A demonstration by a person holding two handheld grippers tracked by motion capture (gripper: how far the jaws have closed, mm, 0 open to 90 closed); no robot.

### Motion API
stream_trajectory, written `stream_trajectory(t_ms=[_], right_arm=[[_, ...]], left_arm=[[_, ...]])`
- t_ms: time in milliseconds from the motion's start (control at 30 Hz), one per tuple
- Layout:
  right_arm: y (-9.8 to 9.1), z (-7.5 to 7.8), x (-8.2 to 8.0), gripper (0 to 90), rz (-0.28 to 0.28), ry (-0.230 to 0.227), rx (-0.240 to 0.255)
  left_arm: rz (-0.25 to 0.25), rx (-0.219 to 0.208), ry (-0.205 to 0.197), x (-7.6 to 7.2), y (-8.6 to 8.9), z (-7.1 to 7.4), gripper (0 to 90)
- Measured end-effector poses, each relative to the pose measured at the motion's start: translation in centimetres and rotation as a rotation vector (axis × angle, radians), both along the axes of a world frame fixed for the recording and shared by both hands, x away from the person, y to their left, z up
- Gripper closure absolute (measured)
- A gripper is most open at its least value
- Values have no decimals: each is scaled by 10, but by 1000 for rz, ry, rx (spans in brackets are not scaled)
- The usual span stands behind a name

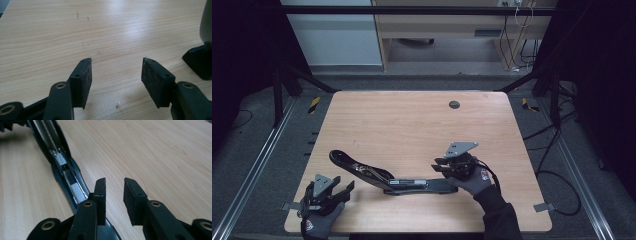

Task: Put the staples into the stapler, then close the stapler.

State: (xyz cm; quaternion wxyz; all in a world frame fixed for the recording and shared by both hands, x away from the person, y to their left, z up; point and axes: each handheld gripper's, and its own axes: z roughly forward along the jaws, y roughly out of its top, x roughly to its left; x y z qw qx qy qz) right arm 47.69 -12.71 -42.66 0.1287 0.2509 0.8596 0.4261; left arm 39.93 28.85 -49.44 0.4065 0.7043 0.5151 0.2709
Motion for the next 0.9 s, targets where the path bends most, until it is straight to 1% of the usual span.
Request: stream_trajectory(t_ms=[67, 100, 133, 200, 267, 300, 333, 400, 433, 467, 533, 567, 667, 700, 767, 800, 867, 900], right_arm=[[-9, -3, -2, 735, -63, -4, 25], [-13, -5, -3, 735, -86, -1, 40], [-18, -8, -4, 744, -124, -6, 56], [-25, -12, -5, 748, -159, 2, 82], [-31, -17, -8, 764, -198, 5, 90], [-34, -20, -10, 765, -204, 13, 103], [-36, -22, -12, 767, -218, 12, 106], [-39, -27, -15, 768, -235, 18, 118], [-41, -30, -17, 770, -248, 17, 117], [-43, -32, -18, 774, -262, 16, 117], [-47, -37, -22, 775, -291, 22, 143], [-49, -39, -23, 778, -306, 13, 150], [-53, -47, -30, 788, -341, 5, 162], [-54, -49, -31, 792, -344, 1, 160], [-56, -52, -35, 792, -350, 11, 157], [-57, -53, -36, 792, -351, 11, 158], [-58, -55, -38, 792, -358, 25, 155], [-58, -56, -39, 791, -358, 23, 154]], left_arm=[[1, -5, -8, 0, 1, 2, 421], [0, -16, -13, -1, 2, 3, 423], [1, -28, -14, -1, 2, 4, 426], [5, -42, -28, -2, 3, 6, 428], [7, -67, -38, -3, 6, 9, 430], [9, -73, -45, -3, 7, 10, 430], [14, -76, -48, -3, 8, 11, 430], [20, -97, -56, -3, 11, 14, 430], [23, -95, -63, -3, 13, 15, 429], [26, -109, -63, -3, 14, 16, 429], [30, -117, -70, -3, 17, 19, 428], [34, -124, -78, -4, 18, 21, 428], [34, -136, -90, -4, 21, 25, 426], [35, -142, -95, -4, 22, 27, 426], [33, -147, -100, -4, 24, 29, 425], [32, -153, -104, -5, 25, 32, 426], [32, -167, -116, -5, 26, 36, 424], [32, -173, -122, -6, 27, 38, 423]])
